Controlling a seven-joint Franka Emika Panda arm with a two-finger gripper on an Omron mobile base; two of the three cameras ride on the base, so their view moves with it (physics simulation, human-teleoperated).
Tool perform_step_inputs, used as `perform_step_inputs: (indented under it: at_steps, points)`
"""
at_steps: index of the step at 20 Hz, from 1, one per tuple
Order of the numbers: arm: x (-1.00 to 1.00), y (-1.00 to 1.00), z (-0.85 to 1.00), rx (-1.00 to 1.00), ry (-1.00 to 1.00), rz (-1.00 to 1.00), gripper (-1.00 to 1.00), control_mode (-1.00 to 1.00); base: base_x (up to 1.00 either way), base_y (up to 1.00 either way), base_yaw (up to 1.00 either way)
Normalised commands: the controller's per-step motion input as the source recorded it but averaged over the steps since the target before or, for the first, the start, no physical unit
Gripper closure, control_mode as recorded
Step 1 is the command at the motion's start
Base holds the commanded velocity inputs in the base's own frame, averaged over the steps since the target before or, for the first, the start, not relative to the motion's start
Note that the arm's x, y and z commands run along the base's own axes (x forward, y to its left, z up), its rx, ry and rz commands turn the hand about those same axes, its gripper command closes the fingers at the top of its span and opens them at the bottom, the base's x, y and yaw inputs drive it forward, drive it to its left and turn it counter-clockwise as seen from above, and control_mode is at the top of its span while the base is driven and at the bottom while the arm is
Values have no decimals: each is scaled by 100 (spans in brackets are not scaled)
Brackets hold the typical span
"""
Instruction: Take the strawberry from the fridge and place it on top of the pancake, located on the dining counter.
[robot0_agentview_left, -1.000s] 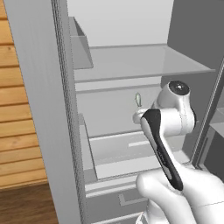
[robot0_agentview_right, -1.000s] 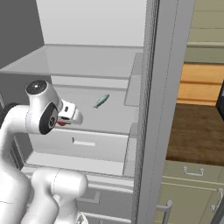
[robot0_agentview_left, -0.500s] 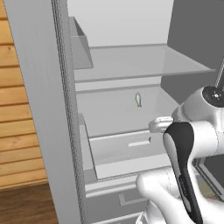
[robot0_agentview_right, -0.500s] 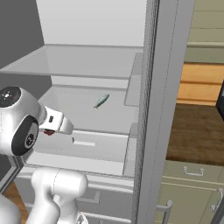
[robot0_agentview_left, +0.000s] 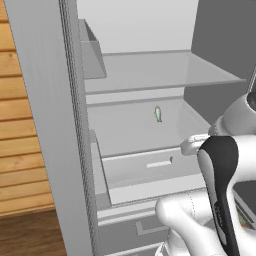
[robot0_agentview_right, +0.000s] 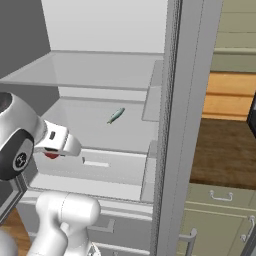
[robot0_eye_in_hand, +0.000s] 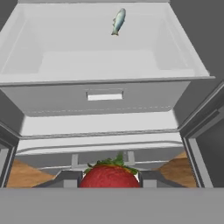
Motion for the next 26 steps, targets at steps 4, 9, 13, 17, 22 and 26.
perform_step_inputs:
  at_steps: [4,9,13,17,22,26]
  points:
    - [0,0,-29,2,4,0,100,-100,0,0,0]
    - [0,0,-28,4,0,0,100,-100,0,0,0]
    - [-3,0,-16,0,0,0,100,-100,0,0,0]
    - [0,0,0,0,0,0,100,-100,0,0,0]
    - [0,0,0,0,0,0,100,-100,0,0,0]
    - [0,0,0,0,0,0,100,100,0,0,0]
